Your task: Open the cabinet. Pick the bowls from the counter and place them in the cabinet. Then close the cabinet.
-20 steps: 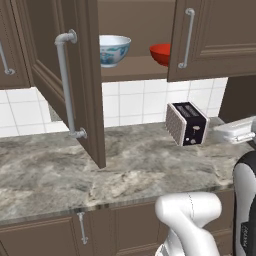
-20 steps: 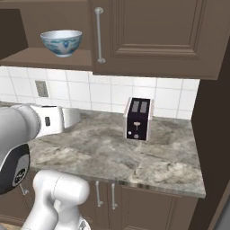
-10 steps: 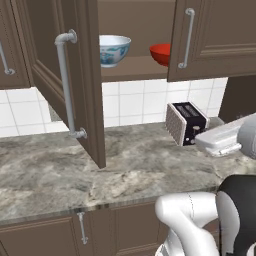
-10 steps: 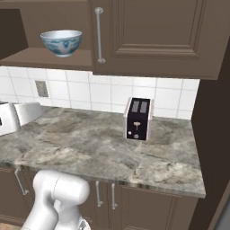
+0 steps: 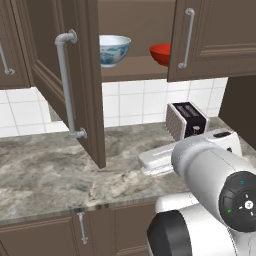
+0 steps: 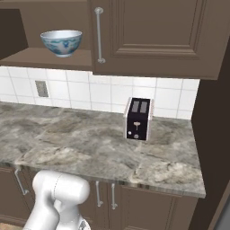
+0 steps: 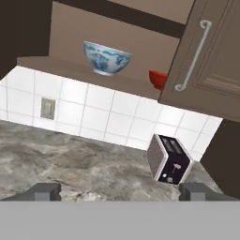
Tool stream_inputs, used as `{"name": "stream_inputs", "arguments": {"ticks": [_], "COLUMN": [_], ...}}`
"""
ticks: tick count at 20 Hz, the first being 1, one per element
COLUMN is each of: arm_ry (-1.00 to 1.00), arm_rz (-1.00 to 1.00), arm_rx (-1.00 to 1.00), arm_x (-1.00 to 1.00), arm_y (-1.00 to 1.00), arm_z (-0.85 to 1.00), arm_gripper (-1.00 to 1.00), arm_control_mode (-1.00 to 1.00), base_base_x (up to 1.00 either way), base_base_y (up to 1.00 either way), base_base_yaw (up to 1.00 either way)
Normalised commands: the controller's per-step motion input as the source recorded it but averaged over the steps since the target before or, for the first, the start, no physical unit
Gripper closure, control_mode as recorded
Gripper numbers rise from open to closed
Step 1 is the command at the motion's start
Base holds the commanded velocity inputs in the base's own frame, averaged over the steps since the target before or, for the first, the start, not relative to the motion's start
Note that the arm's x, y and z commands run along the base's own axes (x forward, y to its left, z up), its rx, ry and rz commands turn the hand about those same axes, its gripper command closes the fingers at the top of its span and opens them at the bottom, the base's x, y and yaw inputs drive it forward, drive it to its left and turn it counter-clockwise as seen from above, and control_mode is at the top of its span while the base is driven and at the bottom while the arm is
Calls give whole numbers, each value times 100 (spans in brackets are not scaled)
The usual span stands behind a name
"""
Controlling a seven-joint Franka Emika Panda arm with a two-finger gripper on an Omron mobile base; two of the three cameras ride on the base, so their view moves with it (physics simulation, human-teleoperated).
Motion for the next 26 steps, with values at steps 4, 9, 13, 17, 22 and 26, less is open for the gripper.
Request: {"name": "stream_inputs", "arguments": {"ticks": [4,9,13,17,22,26], "arm_ry": [-53,-50,-22,-10,-7,0], "arm_rz": [-21,-30,-19,-4,0,2], "arm_rx": [13,14,4,0,-13,-12], "arm_x": [-63,-34,-9,0,3,11], "arm_y": [56,28,10,11,30,33], "arm_z": [-65,-28,0,0,0,0], "arm_gripper": [-100,-100,-100,-100,-100,-100], "arm_control_mode": [-100,-100,-100,-100,-100,-100], "base_base_x": [0,0,0,0,0,0], "base_base_y": [0,0,0,0,0,0], "base_base_yaw": [0,0,0,0,0,0]}}
